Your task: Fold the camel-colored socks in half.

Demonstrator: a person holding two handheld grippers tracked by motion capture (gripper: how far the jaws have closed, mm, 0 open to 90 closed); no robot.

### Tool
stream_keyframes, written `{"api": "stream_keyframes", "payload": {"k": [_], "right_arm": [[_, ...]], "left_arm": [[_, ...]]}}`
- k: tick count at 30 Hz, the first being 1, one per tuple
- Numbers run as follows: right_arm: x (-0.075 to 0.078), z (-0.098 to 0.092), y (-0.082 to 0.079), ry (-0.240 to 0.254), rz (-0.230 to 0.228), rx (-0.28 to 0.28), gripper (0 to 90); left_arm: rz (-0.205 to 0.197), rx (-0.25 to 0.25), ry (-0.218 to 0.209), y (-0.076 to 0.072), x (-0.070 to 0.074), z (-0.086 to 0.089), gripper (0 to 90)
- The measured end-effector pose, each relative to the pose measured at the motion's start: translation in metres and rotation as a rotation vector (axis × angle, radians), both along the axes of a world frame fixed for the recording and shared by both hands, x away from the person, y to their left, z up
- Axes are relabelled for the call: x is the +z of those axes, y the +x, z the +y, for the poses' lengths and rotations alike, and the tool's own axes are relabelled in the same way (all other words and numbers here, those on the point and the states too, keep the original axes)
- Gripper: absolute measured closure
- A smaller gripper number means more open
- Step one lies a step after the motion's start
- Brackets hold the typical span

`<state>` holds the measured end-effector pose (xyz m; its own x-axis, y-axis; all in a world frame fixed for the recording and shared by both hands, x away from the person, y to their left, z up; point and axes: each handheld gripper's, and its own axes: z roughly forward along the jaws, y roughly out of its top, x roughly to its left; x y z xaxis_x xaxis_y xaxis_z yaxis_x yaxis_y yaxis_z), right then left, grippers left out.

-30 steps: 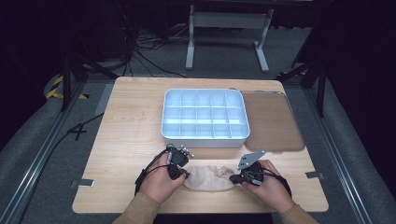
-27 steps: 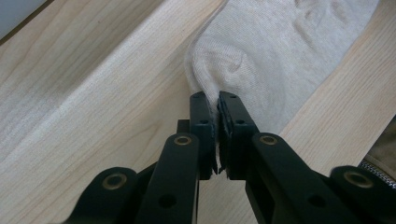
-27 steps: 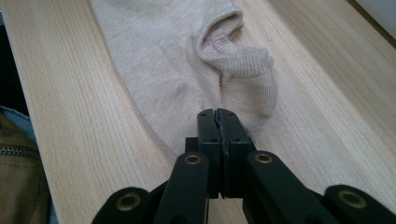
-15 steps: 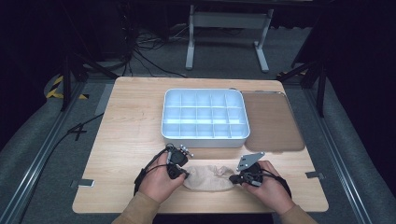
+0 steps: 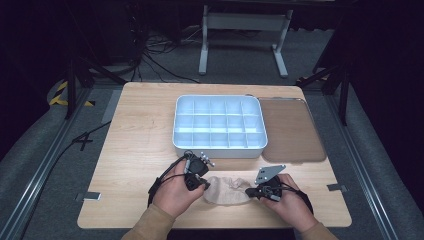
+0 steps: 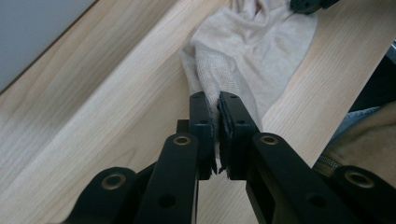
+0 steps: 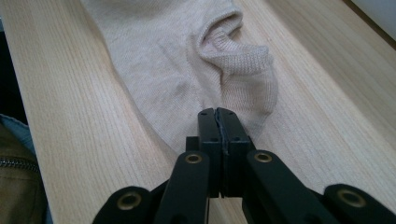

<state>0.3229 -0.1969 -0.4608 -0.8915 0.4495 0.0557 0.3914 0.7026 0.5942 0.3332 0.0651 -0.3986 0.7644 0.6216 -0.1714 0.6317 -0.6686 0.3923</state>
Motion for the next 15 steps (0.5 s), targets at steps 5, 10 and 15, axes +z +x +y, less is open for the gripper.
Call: {"api": "stream_keyframes", "payload": {"k": [5, 10, 15], "right_arm": [[0.000, 0.002, -0.003, -0.014, -0.028, 0.005, 90.0], [-0.001, 0.001, -0.005, -0.002, -0.034, -0.008, 90.0], [-0.002, 0.000, -0.007, 0.005, -0.049, -0.016, 90.0]], "left_arm": [[-0.013, -0.027, -0.015, 0.002, 0.007, -0.011, 84.8], [-0.029, -0.062, -0.032, 0.004, 0.012, -0.022, 84.8], [-0.036, -0.087, -0.041, 0.006, 0.014, -0.033, 84.9]]}}
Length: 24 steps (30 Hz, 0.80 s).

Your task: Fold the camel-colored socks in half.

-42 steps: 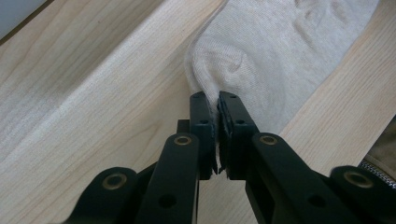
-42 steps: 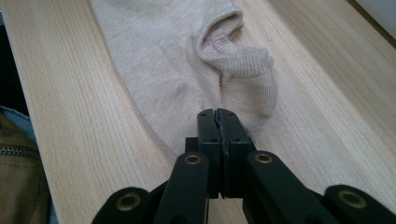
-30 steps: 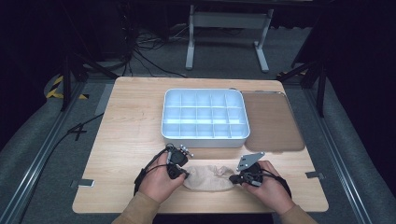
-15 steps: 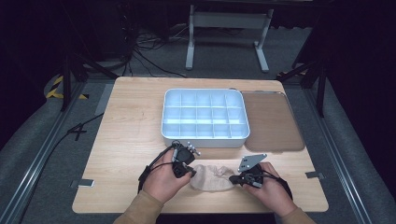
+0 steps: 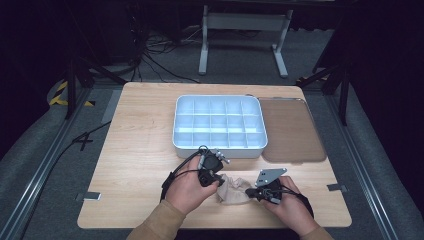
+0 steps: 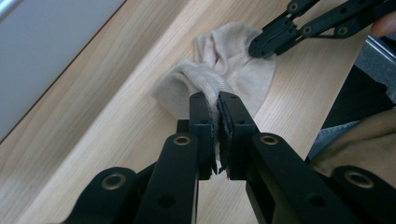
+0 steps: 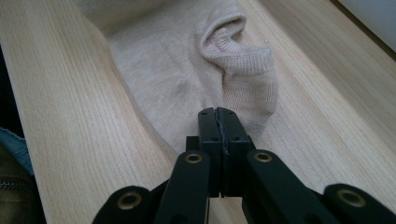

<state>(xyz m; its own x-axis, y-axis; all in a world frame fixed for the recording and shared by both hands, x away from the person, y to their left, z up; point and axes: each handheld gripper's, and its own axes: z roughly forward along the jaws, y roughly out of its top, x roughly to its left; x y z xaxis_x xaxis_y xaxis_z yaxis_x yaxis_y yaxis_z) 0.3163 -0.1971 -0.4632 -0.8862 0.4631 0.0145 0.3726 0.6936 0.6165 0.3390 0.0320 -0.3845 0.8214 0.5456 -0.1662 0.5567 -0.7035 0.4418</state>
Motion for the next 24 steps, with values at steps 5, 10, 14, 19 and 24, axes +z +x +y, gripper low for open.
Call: {"api": "stream_keyframes", "payload": {"k": [5, 10, 14, 19, 24], "right_arm": [[-0.001, 0.000, -0.001, 0.005, -0.004, -0.008, 90.0], [-0.002, -0.003, -0.002, 0.029, -0.005, -0.016, 90.0], [-0.003, -0.003, -0.003, 0.033, -0.005, -0.021, 90.0], [-0.003, -0.003, -0.004, 0.037, -0.018, -0.025, 90.0], [-0.005, -0.006, -0.004, 0.063, -0.001, -0.038, 90.0]], "left_arm": [[0.001, -0.018, -0.009, 0.003, 0.001, -0.009, 84.8], [0.002, -0.047, -0.015, 0.005, 0.002, -0.020, 84.8], [0.005, -0.062, -0.009, 0.008, -0.001, -0.029, 84.8], [0.011, -0.074, -0.020, 0.012, -0.004, -0.039, 84.8], [0.016, -0.100, -0.005, 0.017, -0.010, -0.051, 84.8]]}}
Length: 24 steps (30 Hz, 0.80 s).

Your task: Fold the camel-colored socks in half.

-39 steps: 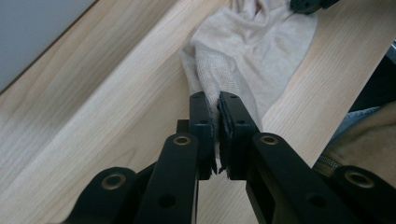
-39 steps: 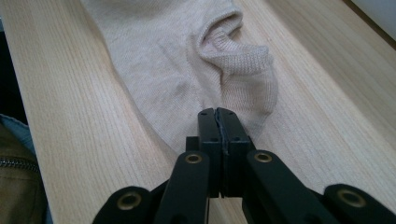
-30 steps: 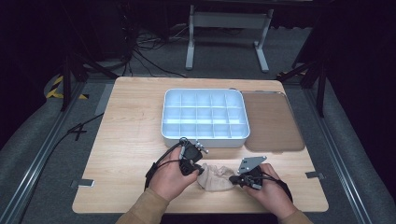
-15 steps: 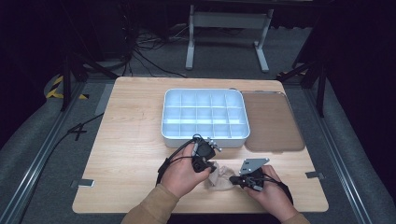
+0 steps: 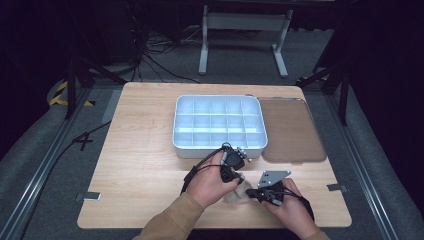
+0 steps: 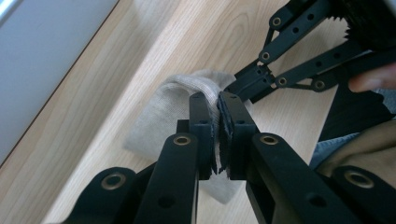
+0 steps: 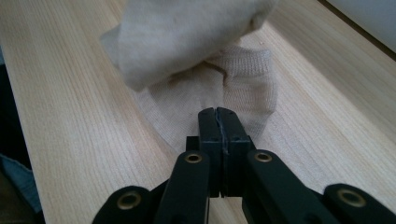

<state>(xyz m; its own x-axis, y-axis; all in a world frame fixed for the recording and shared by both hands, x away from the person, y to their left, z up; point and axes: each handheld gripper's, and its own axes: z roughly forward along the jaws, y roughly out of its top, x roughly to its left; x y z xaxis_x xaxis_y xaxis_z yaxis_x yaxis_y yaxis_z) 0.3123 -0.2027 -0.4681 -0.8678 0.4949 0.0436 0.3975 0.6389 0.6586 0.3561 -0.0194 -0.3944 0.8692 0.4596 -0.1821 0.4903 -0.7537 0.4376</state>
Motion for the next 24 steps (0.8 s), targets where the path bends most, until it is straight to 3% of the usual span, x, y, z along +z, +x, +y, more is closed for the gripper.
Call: {"api": "stream_keyframes", "payload": {"k": [5, 11, 16, 18, 24], "right_arm": [[-0.002, -0.003, 0.000, 0.030, 0.009, -0.011, 90.0], [-0.001, -0.001, -0.002, 0.017, -0.006, -0.015, 90.0], [-0.001, -0.001, -0.002, 0.020, 0.001, -0.018, 89.2], [0.000, -0.001, -0.003, 0.018, 0.007, -0.016, 85.3], [0.006, -0.001, -0.003, 0.014, 0.020, -0.024, 76.5]], "left_arm": [[0.004, -0.009, 0.024, 0.005, -0.009, -0.009, 84.8], [0.008, -0.013, 0.060, 0.009, -0.019, -0.015, 84.7], [0.023, -0.012, 0.055, 0.008, -0.022, -0.015, 84.4], [0.040, -0.021, 0.049, 0.006, -0.021, -0.013, 84.4], [0.040, -0.027, 0.042, 0.004, -0.020, -0.009, 82.1]]}}
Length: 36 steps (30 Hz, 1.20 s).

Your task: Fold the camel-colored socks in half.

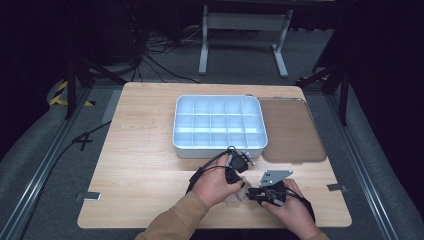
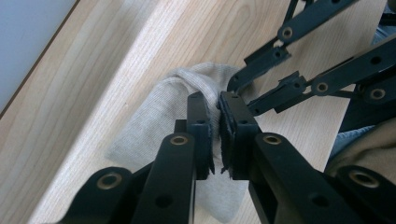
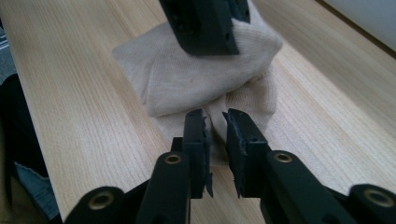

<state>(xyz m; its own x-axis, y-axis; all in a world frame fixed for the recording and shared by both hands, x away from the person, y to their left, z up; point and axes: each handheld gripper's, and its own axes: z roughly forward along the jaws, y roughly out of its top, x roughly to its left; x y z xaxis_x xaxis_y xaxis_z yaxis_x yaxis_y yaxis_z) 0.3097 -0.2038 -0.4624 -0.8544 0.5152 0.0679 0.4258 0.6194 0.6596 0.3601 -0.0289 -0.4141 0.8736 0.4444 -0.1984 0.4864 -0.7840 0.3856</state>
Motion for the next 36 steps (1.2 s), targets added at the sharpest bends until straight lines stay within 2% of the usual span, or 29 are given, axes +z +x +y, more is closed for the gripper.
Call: {"api": "stream_keyframes", "payload": {"k": [1, 7, 10, 14, 19, 24, 28, 31, 36], "right_arm": [[0.001, -0.001, 0.000, 0.007, -0.004, -0.005, 75.6], [0.017, -0.011, 0.000, 0.037, -0.037, -0.044, 73.5], [0.024, -0.012, 0.001, 0.046, -0.046, -0.055, 73.5], [0.039, -0.012, 0.002, 0.066, -0.078, -0.064, 74.5], [0.052, 0.001, 0.002, 0.100, -0.102, -0.031, 75.2], [0.053, 0.020, 0.004, 0.104, -0.093, 0.022, 76.0], [0.046, 0.036, 0.008, 0.084, -0.077, 0.064, 78.2], [0.041, 0.043, 0.010, 0.051, -0.067, 0.079, 81.7], [0.037, 0.046, 0.013, 0.001, -0.051, 0.087, 85.3]], "left_arm": [[0.003, 0.010, -0.012, -0.001, 0.000, 0.001, 79.6], [-0.012, -0.005, -0.080, -0.007, 0.009, 0.011, 62.6], [-0.023, 0.006, -0.098, -0.009, 0.015, 0.018, 60.5], [-0.050, 0.039, -0.142, -0.013, 0.026, 0.037, 58.6], [-0.060, 0.072, -0.142, -0.016, 0.031, 0.059, 59.0], [-0.059, 0.106, -0.129, -0.020, 0.030, 0.074, 60.2], [-0.056, 0.134, -0.111, -0.022, 0.028, 0.084, 60.8], [-0.052, 0.149, -0.105, -0.023, 0.027, 0.089, 61.0], [-0.049, 0.154, -0.103, -0.023, 0.025, 0.092, 61.7]]}}
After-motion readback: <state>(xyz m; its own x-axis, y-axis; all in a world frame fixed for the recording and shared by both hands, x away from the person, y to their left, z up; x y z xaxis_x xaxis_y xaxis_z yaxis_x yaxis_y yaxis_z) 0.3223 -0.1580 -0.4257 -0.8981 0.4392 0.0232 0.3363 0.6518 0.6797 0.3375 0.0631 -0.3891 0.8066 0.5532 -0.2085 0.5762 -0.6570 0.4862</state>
